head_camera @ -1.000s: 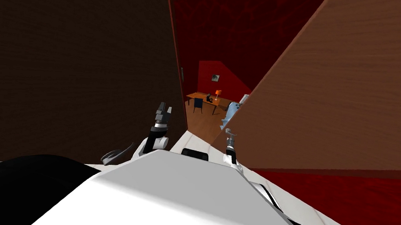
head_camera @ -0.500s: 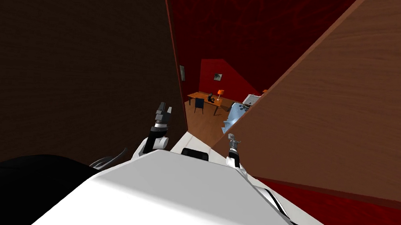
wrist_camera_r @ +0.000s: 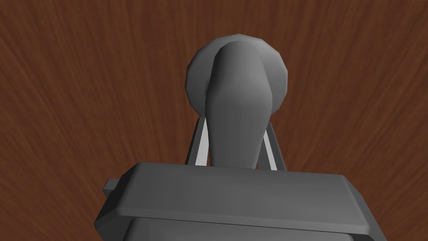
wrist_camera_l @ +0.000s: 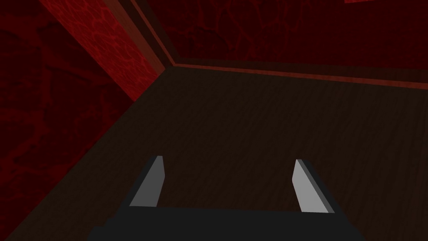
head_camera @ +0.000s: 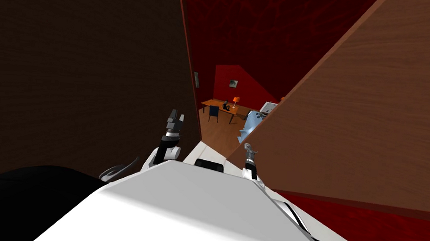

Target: Pull the door open

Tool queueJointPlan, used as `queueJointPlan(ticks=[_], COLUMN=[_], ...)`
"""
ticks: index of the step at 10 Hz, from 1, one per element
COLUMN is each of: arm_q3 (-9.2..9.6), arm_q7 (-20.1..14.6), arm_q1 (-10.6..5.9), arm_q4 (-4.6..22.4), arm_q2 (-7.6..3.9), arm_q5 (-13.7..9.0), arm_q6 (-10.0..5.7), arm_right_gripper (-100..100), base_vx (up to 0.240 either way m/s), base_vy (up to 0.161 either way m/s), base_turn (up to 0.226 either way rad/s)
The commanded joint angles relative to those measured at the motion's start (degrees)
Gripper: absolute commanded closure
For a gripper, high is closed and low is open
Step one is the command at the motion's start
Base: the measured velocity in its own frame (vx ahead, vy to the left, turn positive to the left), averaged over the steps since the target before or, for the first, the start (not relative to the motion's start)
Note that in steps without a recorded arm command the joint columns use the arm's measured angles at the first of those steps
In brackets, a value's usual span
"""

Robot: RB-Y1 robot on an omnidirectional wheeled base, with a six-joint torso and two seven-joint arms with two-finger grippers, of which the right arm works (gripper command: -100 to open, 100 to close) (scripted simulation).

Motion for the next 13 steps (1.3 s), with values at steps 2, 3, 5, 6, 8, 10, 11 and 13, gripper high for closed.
queueJointPlan(ticks=[2,3,5,6,8,10,11,13], arm_q3=[0.77,1.28,2.18,2.83,4.34,5.33,5.12,6.6], arm_q7=[-0.9,-1.5,-2.5,-3.2,-5.0,-6.1,-5.7,-7.1], arm_q1=[0.35,0.58,0.99,1.28,1.97,2.43,2.2,3.16], arm_q4=[-0.2,-0.3,-0.5,-0.7,-1.0,-1.2,-1.2,-1.5], arm_q2=[-0.5,-0.82,-1.4,-1.81,-2.78,-3.42,-3.05,-3.79], arm_q5=[0.5,0.8,1.4,1.7,2.7,3.3,3.2,3.8], arm_q6=[-0.36,-0.59,-1.01,-1.3,-2.01,-2.46,-2.17,-3.16], arm_right_gripper=[100,100,100,100,100,100,100,100], base_vx=[-0.116,-0.174,-0.169,-0.214,-0.24,-0.247,-0.111,-0.174], base_vy=[-0.027,-0.028,-0.011,-0.004,-0.039,-0.044,-0.01,-0.023], base_turn=[0.078,0.098,0.08,0.106,0.144,0.107,0.031,0.095])
